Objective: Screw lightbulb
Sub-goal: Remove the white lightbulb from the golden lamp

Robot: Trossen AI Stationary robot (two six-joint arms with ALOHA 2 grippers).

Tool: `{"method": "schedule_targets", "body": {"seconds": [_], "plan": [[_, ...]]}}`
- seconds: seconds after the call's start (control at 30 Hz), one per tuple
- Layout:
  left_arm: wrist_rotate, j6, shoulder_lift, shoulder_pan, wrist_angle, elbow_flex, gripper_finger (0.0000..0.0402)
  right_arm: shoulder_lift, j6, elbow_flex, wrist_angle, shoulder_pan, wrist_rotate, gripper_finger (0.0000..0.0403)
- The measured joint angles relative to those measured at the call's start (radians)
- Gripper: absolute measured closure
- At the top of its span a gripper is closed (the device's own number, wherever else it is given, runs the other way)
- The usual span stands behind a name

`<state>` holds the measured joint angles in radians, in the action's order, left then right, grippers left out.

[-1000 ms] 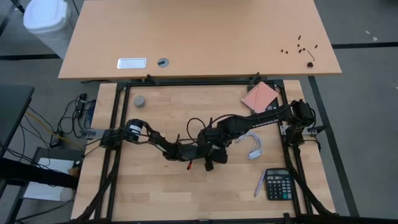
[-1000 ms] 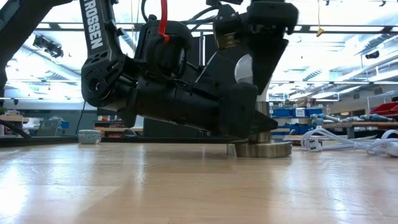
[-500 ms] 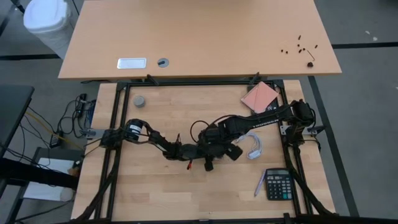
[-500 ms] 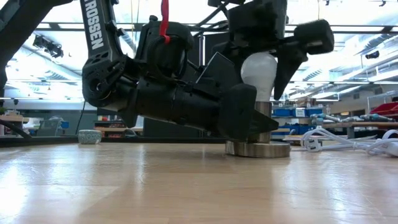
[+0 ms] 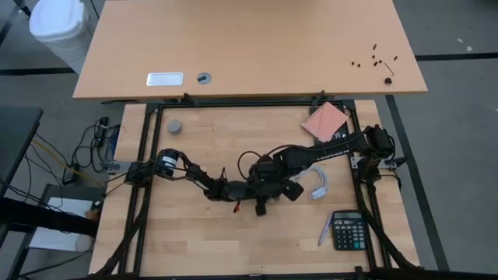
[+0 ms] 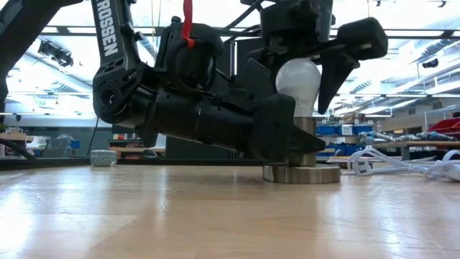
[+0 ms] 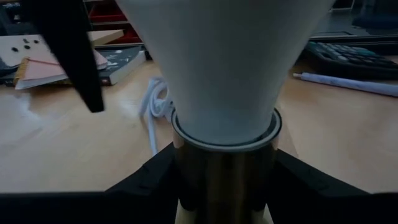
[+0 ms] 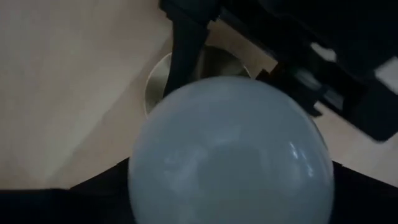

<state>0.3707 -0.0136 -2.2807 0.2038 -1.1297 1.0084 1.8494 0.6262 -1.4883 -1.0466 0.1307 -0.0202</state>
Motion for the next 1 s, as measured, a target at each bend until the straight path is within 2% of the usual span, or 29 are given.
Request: {"method": "schedule_targets", "body": {"seconds": [0.23, 0.37, 0.6, 0.7, 0.83, 1.0], "plan": [[0.004, 0.001, 0.000, 0.000, 0.000, 0.000, 0.0213, -0.004, -0.230, -0.028, -0.042, 0.002, 0.032, 0.0030], [0.009, 0.001, 0.000, -0.001, 0.000, 0.000, 0.0213, -0.004, -0.512, -0.070, -0.101, 0.002, 0.037, 0.0007], [0.016, -0.022, 0.000, -0.001, 0.002, 0.000, 0.0213, -0.005, -1.094, -0.080, -0.098, 0.004, 0.037, 0.0012], [0.023, -0.026, 0.000, -0.002, 0.002, 0.000, 0.0213, -0.005, -1.277, -0.080, -0.093, 0.007, -0.020, 0.0016], [0.032, -0.028, 0.000, -0.004, 0.002, -0.001, 0.0213, -0.005, -1.466, -0.080, -0.080, 0.006, -0.049, 0.0020], [0.026, -0.024, 0.000, -0.002, 0.001, -0.001, 0.0213, -0.004, -1.593, -0.080, -0.042, 0.006, -0.059, 0.0026]]}}
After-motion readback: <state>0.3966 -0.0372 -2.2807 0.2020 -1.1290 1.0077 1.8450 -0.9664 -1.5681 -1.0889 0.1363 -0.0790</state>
